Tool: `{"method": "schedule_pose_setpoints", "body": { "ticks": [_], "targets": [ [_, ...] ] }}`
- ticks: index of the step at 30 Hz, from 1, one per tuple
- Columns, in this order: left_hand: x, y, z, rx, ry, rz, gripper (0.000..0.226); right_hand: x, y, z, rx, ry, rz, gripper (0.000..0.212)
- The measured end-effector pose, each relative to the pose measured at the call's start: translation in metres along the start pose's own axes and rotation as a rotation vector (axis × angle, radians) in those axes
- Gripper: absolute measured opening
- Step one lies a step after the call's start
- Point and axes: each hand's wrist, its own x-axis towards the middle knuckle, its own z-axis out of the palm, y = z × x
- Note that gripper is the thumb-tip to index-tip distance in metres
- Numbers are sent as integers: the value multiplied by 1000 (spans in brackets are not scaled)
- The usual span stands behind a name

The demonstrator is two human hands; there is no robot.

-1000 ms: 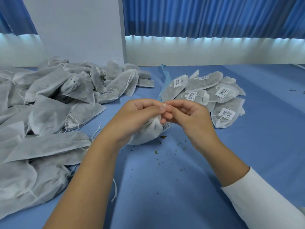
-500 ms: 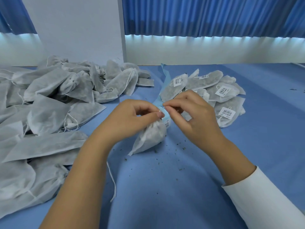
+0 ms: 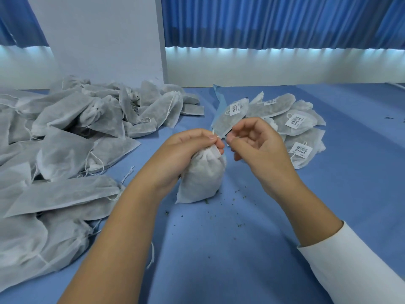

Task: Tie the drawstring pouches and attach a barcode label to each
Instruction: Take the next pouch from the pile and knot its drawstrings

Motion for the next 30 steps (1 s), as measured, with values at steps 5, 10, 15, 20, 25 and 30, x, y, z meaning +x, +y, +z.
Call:
{"method": "schedule_pose_setpoints", "body": {
  "ticks": [5,10,15,20,25,30],
  "targets": [
    [1,0,-2,-14,17,-6,22,-2,0,1,98,-139,7,19],
    [1,-1,-4,18,21,-34,17,-3,-2,1,50,-154,-35,20],
    [2,-2,-2,192,138,-17,23,-4,-3,5,9,-183,-7,20],
    [6,-7,-8,292,276,44,19,-4,-5,6,-5,-154,37,20],
    [6,-10,-3,349,227,24,18,-2,-4,6,223,-88,178,21],
    [8,-11,-1,349,232,25,18,-1,-6,4,485,-97,260,28]
  ]
}}
